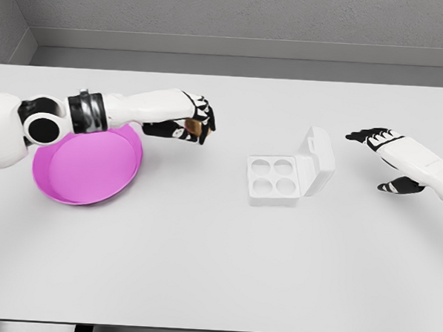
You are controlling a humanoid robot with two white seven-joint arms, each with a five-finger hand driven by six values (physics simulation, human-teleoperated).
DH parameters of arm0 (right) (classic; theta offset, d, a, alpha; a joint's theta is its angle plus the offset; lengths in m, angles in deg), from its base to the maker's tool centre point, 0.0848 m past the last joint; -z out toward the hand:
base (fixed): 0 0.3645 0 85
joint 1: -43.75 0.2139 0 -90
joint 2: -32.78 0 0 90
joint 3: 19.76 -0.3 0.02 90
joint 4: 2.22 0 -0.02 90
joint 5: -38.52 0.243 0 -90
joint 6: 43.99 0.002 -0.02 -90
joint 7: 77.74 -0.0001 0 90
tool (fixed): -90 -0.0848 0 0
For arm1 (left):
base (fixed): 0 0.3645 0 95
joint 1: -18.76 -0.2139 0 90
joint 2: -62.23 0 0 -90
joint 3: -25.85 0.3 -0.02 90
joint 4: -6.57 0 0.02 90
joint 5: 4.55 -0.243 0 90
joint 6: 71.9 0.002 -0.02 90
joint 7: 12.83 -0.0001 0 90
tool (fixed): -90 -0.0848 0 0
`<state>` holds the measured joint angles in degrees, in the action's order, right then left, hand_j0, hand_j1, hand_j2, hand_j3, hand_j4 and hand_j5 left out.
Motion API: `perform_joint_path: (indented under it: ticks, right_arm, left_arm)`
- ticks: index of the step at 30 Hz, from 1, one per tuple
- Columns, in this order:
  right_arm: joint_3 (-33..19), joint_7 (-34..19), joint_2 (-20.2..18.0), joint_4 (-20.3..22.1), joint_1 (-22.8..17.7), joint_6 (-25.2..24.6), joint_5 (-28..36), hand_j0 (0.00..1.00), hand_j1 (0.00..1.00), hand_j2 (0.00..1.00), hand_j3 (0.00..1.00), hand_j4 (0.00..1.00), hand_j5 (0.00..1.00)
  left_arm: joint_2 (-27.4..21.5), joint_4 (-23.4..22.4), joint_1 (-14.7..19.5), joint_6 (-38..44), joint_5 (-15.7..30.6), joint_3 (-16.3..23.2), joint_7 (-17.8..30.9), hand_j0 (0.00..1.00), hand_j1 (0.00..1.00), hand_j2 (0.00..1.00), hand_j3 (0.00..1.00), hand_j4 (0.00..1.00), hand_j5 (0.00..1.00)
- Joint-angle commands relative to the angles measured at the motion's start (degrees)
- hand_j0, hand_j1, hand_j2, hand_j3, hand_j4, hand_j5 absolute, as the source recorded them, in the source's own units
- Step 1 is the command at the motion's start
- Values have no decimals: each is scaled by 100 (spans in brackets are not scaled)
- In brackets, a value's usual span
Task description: Pack egg into the box and close the box lid
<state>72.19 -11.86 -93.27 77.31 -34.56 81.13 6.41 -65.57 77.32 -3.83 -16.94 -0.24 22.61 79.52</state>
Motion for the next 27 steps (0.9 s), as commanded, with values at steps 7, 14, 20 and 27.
perform_joint_path:
  ticks: [7, 14, 20, 27]
  right_arm:
    - [-2, 3, 2, 1, 0, -12, 38, 100, 100, 100, 100, 100, 100]
    - [-2, 3, 2, 1, 0, -12, 38, 100, 100, 100, 100, 100, 100]
    - [-2, 3, -7, 1, 0, -12, 38, 100, 100, 100, 100, 100, 100]
    - [-2, 3, -7, 1, -9, -12, 38, 100, 100, 100, 100, 100, 100]
  left_arm:
    - [273, 1, 26, 4, 123, -19, -6, 31, 31, 31, 31, 31, 31]
    - [520, 10, 88, 4, 123, -1, -6, 30, 30, 30, 30, 30, 30]
    - [713, 18, 88, 4, 115, 25, -6, 30, 30, 30, 30, 30, 30]
    - [774, 18, 88, 4, 97, 69, -6, 30, 30, 30, 30, 30, 30]
